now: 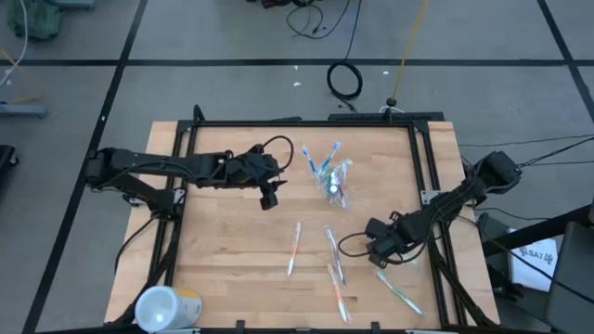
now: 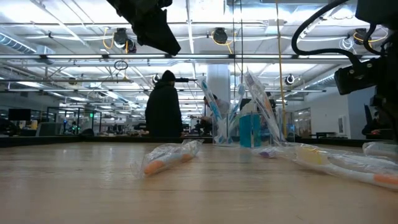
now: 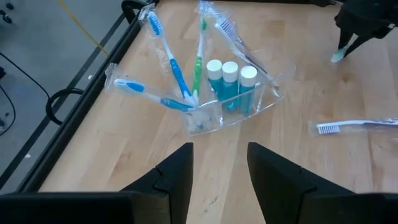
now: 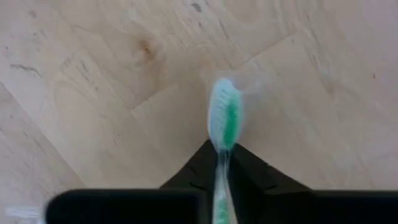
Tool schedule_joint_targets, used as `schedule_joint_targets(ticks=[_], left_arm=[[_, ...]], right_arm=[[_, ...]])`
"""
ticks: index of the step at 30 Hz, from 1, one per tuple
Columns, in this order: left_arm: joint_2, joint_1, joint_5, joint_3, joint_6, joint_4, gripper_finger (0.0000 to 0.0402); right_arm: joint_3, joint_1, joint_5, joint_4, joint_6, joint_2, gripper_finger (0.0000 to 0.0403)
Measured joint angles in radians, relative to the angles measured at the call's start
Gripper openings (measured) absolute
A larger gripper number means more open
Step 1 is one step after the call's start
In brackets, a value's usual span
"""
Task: Pick & Place toothbrushing station
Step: Put the top green toothbrush into the transparent organizer
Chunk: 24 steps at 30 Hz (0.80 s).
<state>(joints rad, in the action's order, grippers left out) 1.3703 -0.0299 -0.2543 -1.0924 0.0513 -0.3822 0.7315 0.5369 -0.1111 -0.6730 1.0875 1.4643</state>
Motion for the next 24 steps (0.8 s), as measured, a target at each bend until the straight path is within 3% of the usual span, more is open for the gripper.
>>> schedule_joint_targets(ticks=[2,6,10,14,19,22,24], left_arm=[[0.000,0.000,0.000,0.000,0.000,0.004,0.0157],[0.000,0.000,0.000,0.000,-0.019,0.036,0.0157],[0.000,0.000,0.001,0.000,-0.031,0.060,0.0157],[0.000,0.002,0.002,0.000,-0.047,0.073,0.0157],[0.000,0.007,0.002,0.000,-0.051,0.074,0.0157],[0.000,0.008,0.002,0.000,-0.051,0.073,0.0157],[0.000,0.008,0.002,0.000,-0.055,0.073,0.0157]], right_arm=[[-0.004,0.000,-0.002,0.027,-0.004,-0.016,0.0011],[-0.004,-0.021,-0.032,0.131,0.002,-0.093,0.0016],[-0.007,-0.048,-0.183,0.274,-0.115,-0.195,0.0009],[-0.003,-0.071,-0.441,0.568,-0.461,-0.293,0.0007],[-0.022,-0.111,-0.780,1.069,-1.064,-0.322,0.0010],[-0.074,-0.166,-0.791,1.399,-1.326,-0.285,0.0006],[-0.119,-0.207,-0.748,1.540,-1.371,-0.255,0.0005]])
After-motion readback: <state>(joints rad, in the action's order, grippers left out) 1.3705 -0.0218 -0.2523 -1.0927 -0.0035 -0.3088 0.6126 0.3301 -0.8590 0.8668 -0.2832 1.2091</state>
